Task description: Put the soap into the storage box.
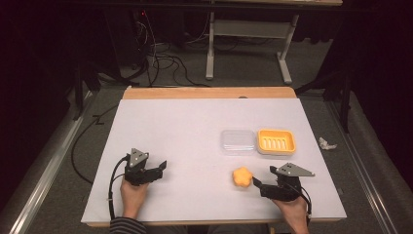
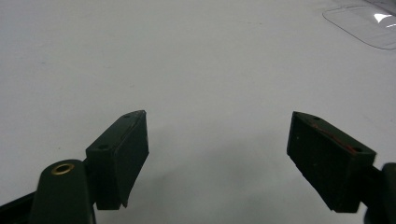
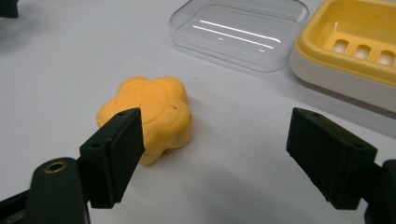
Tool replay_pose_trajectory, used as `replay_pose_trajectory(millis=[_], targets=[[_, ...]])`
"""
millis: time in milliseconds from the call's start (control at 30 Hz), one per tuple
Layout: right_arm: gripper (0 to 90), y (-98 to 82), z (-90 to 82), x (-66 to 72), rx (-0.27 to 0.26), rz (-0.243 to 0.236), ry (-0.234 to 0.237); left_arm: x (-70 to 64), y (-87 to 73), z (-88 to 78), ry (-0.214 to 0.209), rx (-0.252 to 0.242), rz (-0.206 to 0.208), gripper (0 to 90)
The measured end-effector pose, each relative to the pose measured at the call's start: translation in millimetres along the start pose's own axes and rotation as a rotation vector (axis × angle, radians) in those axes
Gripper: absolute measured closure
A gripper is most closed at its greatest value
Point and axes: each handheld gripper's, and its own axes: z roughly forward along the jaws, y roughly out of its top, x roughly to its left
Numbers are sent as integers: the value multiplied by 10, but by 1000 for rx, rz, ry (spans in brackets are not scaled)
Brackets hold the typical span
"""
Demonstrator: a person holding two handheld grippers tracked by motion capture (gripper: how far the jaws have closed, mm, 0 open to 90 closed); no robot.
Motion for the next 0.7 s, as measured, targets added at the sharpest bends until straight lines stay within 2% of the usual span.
replay_pose_trajectory(millis=[133, 300, 700], targets=[[194, 18, 13, 62, 16, -18, 8, 0, 0, 0, 0, 0, 0, 213], [187, 66, 65, 180, 38, -71, 27, 4, 0, -1, -3, 0, -3, 211], [162, 162, 233, 341, 96, -130, 57, 5, 1, 0, -2, 1, 0, 210]])
